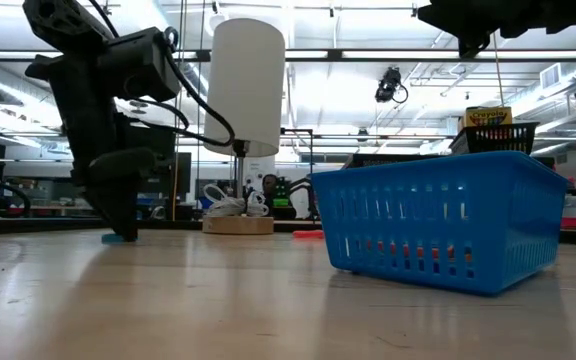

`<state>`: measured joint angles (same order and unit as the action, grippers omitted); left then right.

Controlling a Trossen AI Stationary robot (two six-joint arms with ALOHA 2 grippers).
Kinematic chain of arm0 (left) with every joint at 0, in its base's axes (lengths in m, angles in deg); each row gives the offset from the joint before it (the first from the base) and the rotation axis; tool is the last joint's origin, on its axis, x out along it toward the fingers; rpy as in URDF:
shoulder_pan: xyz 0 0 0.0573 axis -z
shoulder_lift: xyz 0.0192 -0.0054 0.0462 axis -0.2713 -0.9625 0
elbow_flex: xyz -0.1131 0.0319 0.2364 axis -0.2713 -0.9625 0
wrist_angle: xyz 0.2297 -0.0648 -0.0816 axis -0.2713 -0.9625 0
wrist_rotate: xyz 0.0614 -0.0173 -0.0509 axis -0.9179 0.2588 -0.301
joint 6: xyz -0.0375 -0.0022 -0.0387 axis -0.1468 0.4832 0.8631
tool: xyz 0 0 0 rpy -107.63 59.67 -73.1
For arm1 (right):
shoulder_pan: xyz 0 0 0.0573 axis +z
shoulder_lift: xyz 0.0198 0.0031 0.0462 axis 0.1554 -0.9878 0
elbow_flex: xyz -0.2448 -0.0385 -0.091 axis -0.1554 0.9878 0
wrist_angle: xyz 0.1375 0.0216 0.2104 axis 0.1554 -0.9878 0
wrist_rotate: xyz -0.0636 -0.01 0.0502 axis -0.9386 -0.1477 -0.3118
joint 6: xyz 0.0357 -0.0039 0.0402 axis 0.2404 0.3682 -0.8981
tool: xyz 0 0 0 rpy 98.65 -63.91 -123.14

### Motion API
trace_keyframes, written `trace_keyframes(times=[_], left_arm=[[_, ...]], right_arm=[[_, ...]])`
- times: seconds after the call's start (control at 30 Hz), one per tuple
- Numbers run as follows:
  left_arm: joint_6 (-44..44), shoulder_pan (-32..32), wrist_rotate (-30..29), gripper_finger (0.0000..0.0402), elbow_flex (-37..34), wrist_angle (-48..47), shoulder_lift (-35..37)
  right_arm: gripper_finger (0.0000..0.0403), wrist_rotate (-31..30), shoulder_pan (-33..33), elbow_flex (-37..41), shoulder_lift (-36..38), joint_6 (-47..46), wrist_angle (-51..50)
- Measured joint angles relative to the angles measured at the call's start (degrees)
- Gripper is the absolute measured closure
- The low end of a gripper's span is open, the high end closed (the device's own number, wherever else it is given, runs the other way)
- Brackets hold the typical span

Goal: Pick & Place Office Desk Supplies
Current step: Put the blue rubber band into the blue bin

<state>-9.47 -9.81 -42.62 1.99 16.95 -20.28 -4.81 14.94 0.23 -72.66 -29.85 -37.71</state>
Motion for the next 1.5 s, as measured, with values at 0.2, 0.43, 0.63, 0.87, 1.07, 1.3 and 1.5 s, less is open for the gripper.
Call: trace_keyframes(times=[0.2,0.43,0.63,0.87,1.07,1.3,1.5], left_arm=[[-2.34,-0.04,-1.33,0.0385,-0.09,0.08,-0.15],[-7.04,1.54,-3.13,0.0398,0.64,3.93,-0.29],[-11.29,5.91,-5.87,0.0399,5.53,7.95,-0.19],[-18.69,10.62,-8.43,0.04,12.26,13.35,-0.16],[-27.5,12.98,-3.28,0.04,16.82,22.46,-0.16],[-31.1,12.12,9.71,0.04,17.2,36.14,-5.75],[-32.17,9.97,16.65,0.0401,17.16,44.76,-15.3]], right_arm=[[0.0254,0.01,0.04,0.0,0.0,-0.36,0.09],[0.0254,0.02,0.04,0.02,0.0,-0.38,0.11],[0.0254,0.02,0.04,0.04,0.0,-0.39,0.11],[0.0254,0.02,0.04,0.04,0.0,-0.38,0.02],[0.0254,0.02,0.04,0.04,0.0,-0.38,0.06],[0.0254,0.01,0.04,0.04,0.0,-0.32,0.73],[0.0254,0.02,0.04,0.04,0.0,-0.32,0.83]])
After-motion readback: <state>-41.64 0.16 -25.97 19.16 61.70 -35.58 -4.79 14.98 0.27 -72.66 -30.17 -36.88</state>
